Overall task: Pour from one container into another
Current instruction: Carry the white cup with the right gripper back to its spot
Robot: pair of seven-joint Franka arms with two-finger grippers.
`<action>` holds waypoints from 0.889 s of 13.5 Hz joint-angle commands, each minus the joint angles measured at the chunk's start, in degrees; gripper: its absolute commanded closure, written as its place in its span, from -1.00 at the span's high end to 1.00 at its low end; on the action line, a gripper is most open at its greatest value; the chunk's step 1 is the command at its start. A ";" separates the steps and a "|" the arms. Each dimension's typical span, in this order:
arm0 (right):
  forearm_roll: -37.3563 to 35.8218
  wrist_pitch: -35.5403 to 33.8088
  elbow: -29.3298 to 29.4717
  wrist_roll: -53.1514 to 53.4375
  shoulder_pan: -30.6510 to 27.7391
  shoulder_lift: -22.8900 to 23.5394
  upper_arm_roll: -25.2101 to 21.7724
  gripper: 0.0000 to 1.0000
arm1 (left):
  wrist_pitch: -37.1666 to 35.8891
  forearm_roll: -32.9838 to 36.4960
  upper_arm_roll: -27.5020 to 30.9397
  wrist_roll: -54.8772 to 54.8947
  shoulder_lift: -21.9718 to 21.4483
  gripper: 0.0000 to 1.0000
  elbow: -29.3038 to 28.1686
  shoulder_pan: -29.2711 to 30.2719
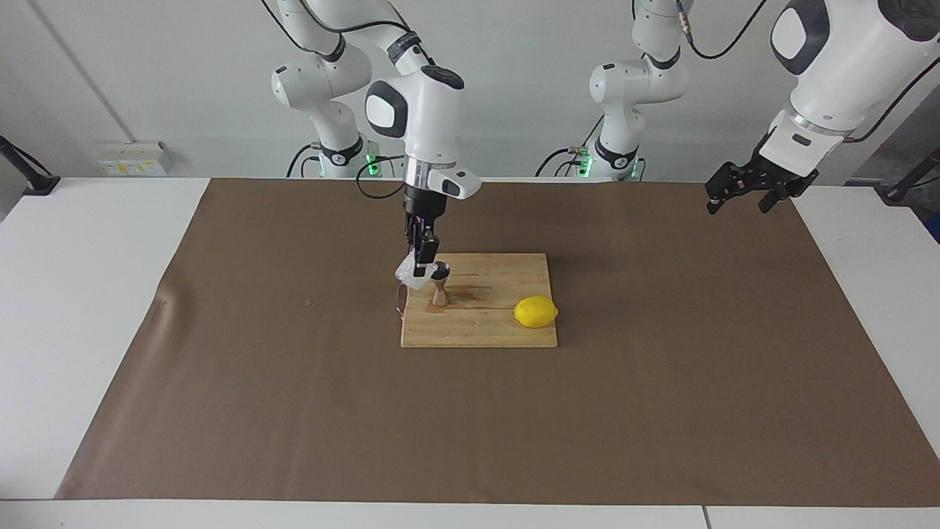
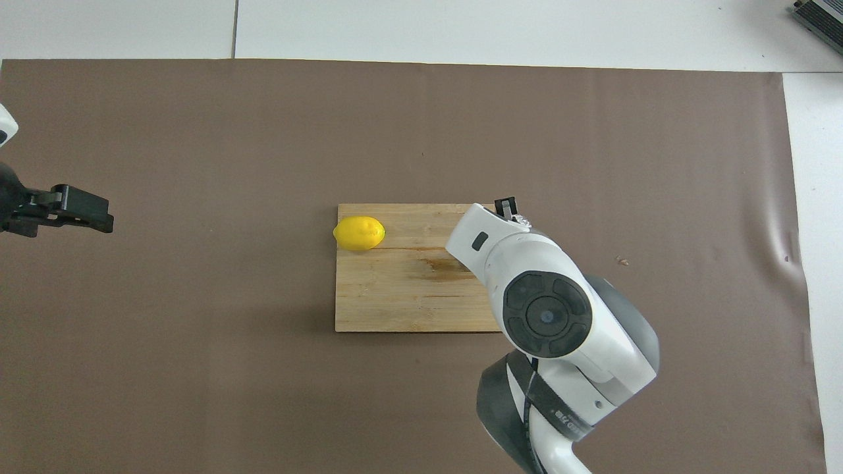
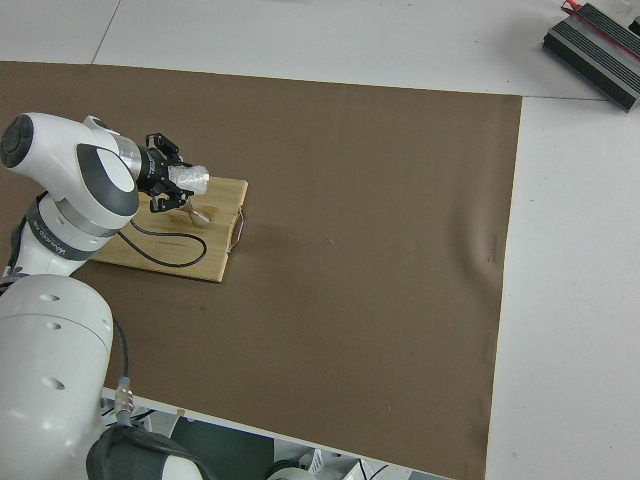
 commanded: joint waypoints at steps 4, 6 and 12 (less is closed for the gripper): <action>10.25 -0.56 -0.77 -4.57 -3.92 -1.14 0.45 -1.00 | 0.18 0.42 -0.24 0.00 -1.09 1.00 -0.80 0.54; 13.51 -0.82 -0.77 -6.85 -5.24 -1.06 0.45 -1.00 | 0.18 0.42 -0.32 0.00 -1.09 1.00 -0.80 0.54; 28.61 -3.80 -1.65 -19.76 -15.33 -0.53 0.45 -1.00 | 0.18 0.42 -0.24 0.00 -1.09 1.00 -0.80 0.54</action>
